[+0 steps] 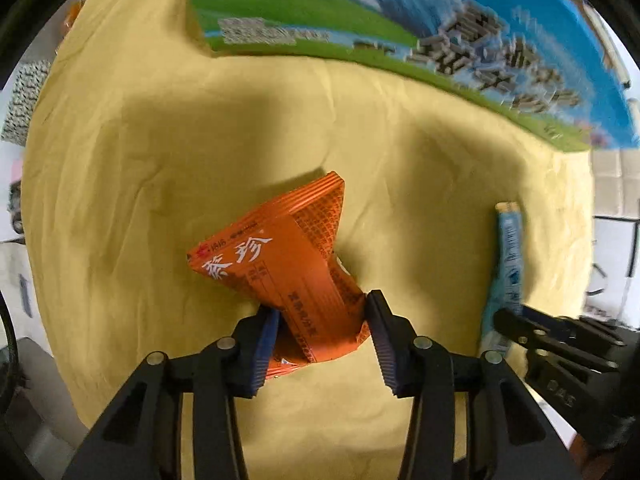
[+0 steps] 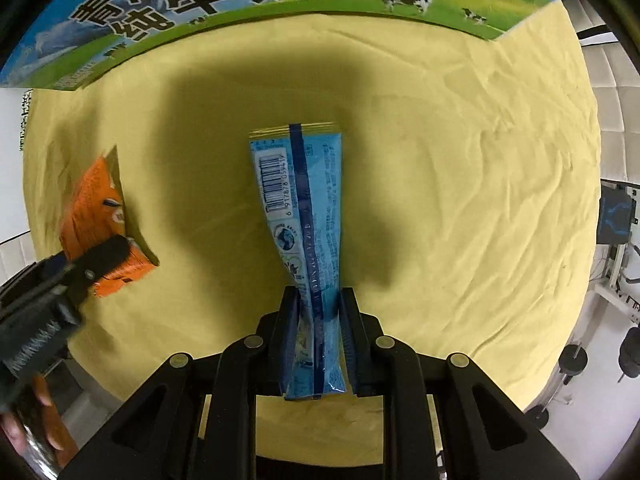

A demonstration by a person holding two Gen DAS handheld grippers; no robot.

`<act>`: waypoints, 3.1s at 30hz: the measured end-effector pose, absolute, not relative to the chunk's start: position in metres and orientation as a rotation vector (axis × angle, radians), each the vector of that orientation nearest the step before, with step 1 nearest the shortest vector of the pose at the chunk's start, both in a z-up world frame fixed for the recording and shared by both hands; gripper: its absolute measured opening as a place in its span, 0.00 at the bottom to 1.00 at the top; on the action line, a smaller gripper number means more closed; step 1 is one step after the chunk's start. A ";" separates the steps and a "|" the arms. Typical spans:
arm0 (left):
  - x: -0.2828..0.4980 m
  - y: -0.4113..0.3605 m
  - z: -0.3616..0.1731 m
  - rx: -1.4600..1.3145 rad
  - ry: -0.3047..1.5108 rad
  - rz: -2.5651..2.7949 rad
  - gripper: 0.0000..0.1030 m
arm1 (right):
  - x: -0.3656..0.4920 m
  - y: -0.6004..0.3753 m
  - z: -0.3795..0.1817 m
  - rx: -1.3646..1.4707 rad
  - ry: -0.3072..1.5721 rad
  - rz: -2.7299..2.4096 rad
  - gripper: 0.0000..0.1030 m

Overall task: Organize soft objects
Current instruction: 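Grasp the orange packet with the left tool while the right grasps the blue ice-pop, then lower the orange packet and blue ice-pop into the box and open both tools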

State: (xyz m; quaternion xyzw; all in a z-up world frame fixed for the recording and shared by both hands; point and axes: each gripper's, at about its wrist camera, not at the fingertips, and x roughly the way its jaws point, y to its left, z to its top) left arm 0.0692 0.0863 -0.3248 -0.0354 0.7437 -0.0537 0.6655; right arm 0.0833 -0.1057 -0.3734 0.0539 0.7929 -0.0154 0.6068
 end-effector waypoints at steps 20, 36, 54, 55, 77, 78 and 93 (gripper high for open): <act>0.086 0.095 -0.308 -0.021 1.571 -0.121 0.41 | 0.083 -0.104 -0.348 0.153 1.750 -0.047 0.16; 0.079 0.056 -0.164 0.041 1.335 -0.238 0.41 | 0.064 -0.121 -0.208 0.166 1.563 0.047 0.15; 0.163 0.059 -0.106 -0.030 1.263 -0.265 0.41 | 0.142 -0.131 -0.149 0.234 1.395 0.065 0.15; 0.174 0.060 -0.108 -0.023 1.269 -0.259 0.41 | 0.154 -0.133 -0.151 0.238 1.385 0.059 0.15; 0.295 0.073 -0.278 -0.140 1.623 -0.163 0.42 | 0.294 -0.172 -0.315 0.649 1.455 -0.213 0.17; 0.295 0.072 -0.280 -0.138 1.627 -0.163 0.42 | 0.296 -0.171 -0.317 0.645 1.460 -0.213 0.17; 0.286 0.081 -0.256 -0.124 1.572 -0.091 0.69 | 0.301 -0.124 -0.316 0.397 1.485 -0.148 0.73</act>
